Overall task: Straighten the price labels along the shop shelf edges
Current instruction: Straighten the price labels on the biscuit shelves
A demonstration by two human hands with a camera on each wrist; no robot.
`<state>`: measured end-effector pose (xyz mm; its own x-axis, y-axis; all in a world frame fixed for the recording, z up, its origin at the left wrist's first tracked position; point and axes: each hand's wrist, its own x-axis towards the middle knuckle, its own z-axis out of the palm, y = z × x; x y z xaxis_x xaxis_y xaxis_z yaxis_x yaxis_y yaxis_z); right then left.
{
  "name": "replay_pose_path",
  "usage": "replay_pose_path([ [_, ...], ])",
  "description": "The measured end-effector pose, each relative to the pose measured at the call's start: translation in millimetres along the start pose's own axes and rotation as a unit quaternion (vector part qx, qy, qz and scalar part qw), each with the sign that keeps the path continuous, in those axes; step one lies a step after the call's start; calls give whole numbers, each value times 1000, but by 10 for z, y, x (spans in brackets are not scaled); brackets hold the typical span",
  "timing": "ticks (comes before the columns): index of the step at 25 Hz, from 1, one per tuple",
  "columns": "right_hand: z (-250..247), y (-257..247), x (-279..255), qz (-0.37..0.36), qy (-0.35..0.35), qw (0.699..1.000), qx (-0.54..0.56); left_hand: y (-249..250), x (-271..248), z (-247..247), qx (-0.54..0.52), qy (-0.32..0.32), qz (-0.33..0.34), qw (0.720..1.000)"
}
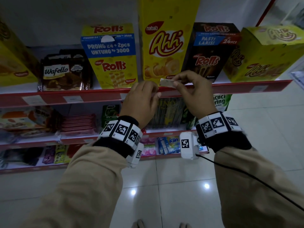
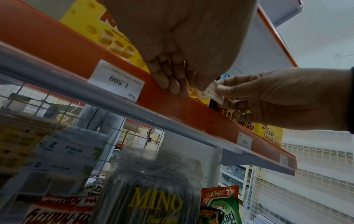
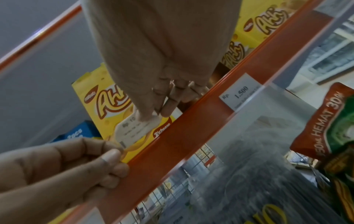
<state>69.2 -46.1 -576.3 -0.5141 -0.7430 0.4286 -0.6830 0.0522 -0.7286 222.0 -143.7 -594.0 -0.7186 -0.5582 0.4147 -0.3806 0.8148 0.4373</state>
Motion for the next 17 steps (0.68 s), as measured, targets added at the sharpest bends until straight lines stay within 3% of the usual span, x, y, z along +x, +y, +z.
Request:
replay_pose_path([
  [4,15,3,7,-32,-28,998,-42,19,3,4,-41,13,-32,999],
  [8,31,39,9,-84,-54,990,-101,23,13,40,8,16,-5,1000],
  [17,16,83,-30,-86,-107,967,-213,28,12,58,88,10,12,996],
])
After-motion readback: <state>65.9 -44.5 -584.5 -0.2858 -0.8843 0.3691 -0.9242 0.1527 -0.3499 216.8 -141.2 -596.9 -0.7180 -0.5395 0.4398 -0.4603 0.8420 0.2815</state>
